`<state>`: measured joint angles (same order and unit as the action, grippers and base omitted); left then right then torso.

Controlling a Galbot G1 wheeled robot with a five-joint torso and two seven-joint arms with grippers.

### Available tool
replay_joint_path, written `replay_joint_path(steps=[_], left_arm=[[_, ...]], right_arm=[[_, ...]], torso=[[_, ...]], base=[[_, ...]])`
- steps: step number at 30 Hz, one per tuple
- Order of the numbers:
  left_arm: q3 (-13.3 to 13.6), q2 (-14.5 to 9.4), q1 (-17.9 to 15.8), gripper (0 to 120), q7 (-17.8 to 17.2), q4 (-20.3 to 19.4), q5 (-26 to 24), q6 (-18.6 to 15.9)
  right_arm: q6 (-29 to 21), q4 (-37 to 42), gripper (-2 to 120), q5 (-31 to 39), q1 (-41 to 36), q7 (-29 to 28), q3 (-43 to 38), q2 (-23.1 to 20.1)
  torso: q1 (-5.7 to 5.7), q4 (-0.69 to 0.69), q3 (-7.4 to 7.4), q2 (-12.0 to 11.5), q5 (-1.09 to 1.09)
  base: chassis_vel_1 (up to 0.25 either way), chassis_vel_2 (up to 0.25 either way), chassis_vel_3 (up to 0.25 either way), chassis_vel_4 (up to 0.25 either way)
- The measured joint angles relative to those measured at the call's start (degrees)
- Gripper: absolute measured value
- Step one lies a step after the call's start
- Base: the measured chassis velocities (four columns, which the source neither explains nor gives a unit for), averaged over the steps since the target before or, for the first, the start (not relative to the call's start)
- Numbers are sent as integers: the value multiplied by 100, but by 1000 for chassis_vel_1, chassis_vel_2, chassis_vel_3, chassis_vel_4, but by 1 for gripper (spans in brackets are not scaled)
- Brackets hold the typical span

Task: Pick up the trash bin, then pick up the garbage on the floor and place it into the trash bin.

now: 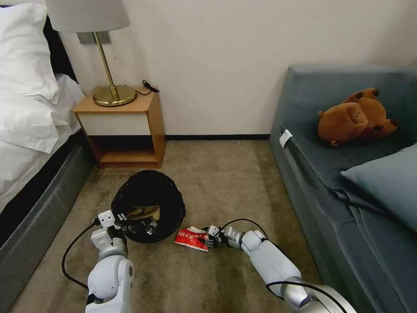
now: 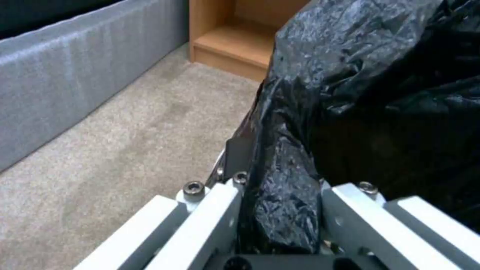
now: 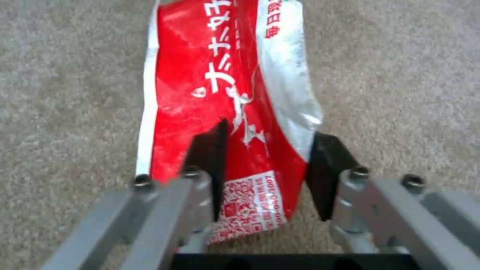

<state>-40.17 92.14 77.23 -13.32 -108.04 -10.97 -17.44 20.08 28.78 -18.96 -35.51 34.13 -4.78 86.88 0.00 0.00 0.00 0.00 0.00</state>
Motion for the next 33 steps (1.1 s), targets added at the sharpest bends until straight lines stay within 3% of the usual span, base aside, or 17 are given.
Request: replay_joint_path(steps=[5, 9, 33], left_arm=[[16, 0, -22, 2, 1, 3, 5, 1], [16, 0, -36, 2, 1, 10, 6, 1], [41, 0, -138, 2, 2, 37, 25, -30]], right_arm=[[14, 25, 8, 14, -12, -21, -23, 5], [14, 56, 0, 35, -11, -21, -24, -13], [13, 417, 0, 432, 80, -185, -266, -173]], torso=[[0, 0, 0, 0, 0], [0, 0, 0, 0, 0], [0, 0, 0, 0, 0]], base=[[0, 0, 0, 0], [0, 0, 0, 0], [0, 0, 0, 0]])
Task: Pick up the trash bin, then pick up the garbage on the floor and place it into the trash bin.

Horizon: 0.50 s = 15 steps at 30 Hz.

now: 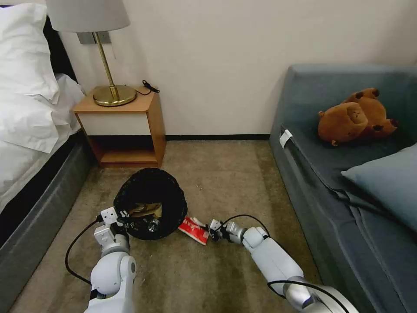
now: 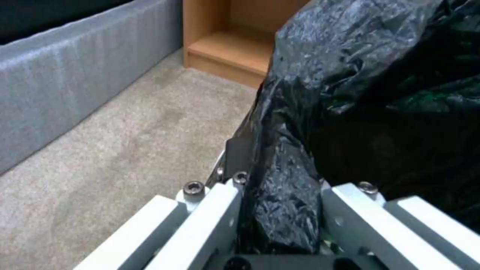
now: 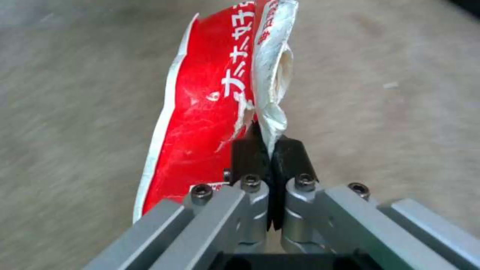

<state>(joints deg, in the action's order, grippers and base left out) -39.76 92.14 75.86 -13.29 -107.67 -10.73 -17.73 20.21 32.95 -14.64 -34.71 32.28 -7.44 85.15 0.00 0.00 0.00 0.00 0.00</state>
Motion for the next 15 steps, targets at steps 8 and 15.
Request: replay_joint_path(steps=[8, 15], left_arm=[[-1, 0, -5, 2, 0, 32, -33, -1], [10, -17, -65, 2, 0, 58, -86, -25]], right_arm=[[115, 151, 0, 293, 74, -257, -409, -56], [292, 358, 0, 1131, 96, -930, -627, -86]], torso=[[0, 1, 0, 0, 0], [0, 0, 0, 0, 0]], base=[[0, 0, 0, 0], [0, 0, 0, 0]])
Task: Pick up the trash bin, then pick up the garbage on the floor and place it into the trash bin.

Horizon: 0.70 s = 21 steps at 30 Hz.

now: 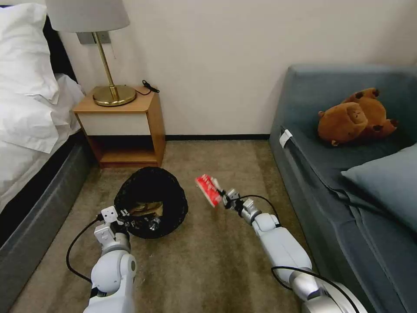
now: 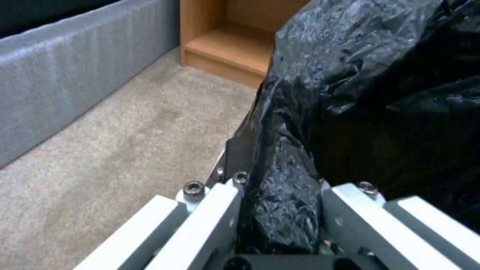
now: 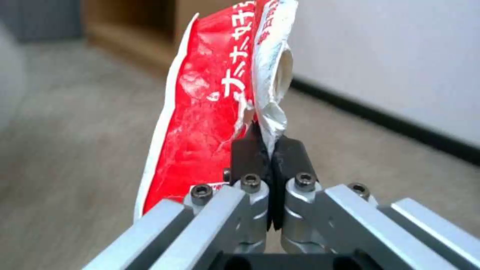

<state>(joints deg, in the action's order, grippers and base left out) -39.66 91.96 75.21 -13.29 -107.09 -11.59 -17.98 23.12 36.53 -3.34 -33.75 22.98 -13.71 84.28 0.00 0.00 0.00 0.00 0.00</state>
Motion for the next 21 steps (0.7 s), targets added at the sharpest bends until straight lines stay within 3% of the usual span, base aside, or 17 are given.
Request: replay_joint_path(steps=[9, 18, 21], left_arm=[[2, -45, -88, 2, 0, 31, -48, -50], [47, -4, -138, 2, -3, 119, -26, -59], [50, 7, -138, 2, -3, 123, -18, -59]], right_arm=[[494, 305, 0, 580, 112, -802, 98, 2], [413, 2064, 0, 810, -196, -1167, 787, -138], [367, 2293, 0, 845, -251, -1192, 887, -146]], torso=[[0, 0, 0, 0, 0], [0, 1, 0, 0, 0], [0, 0, 0, 0, 0]], base=[[0, 0, 0, 0], [0, 0, 0, 0], [0, 0, 0, 0]])
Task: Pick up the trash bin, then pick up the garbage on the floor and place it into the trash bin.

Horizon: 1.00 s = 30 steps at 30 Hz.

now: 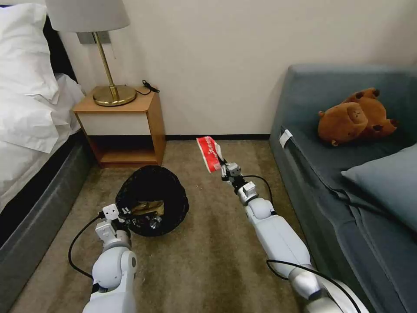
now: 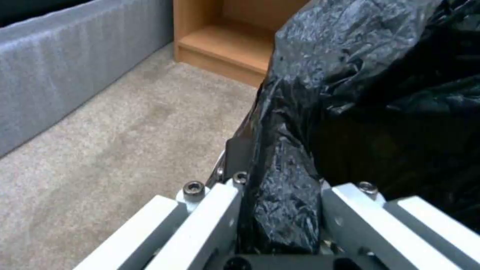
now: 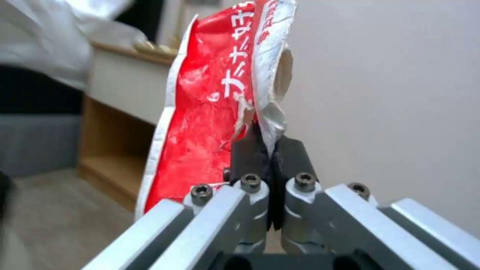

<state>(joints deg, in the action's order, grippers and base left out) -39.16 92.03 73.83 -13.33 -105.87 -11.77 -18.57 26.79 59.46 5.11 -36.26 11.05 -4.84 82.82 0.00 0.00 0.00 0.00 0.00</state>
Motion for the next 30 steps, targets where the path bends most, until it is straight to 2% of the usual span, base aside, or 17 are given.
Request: replay_joint_path(steps=[2, 12, 21, 30], left_arm=[[7, 8, 14, 2, 1, 1, 19, -1], [-38, 5, 76, 2, 9, 0, -3, 16], [-14, 13, 56, 2, 10, -14, -8, 17], [10, 12, 34, 2, 10, -42, -8, 15]], right_arm=[[-209, 743, 0, 96, -179, -54, 328, -32], [-458, 1784, 0, 104, -453, -124, 893, -178], [-471, 1868, 0, -16, -569, -131, 1286, -286], [-321, 1467, 0, -266, -672, -144, 1590, -232]], torso=[[0, 1, 0, 0, 0], [0, 0, 0, 0, 1], [0, 0, 0, 0, 1], [0, 0, 0, 0, 0]], base=[[0, 0, 0, 0], [0, 0, 0, 0], [0, 0, 0, 0], [0, 0, 0, 0]])
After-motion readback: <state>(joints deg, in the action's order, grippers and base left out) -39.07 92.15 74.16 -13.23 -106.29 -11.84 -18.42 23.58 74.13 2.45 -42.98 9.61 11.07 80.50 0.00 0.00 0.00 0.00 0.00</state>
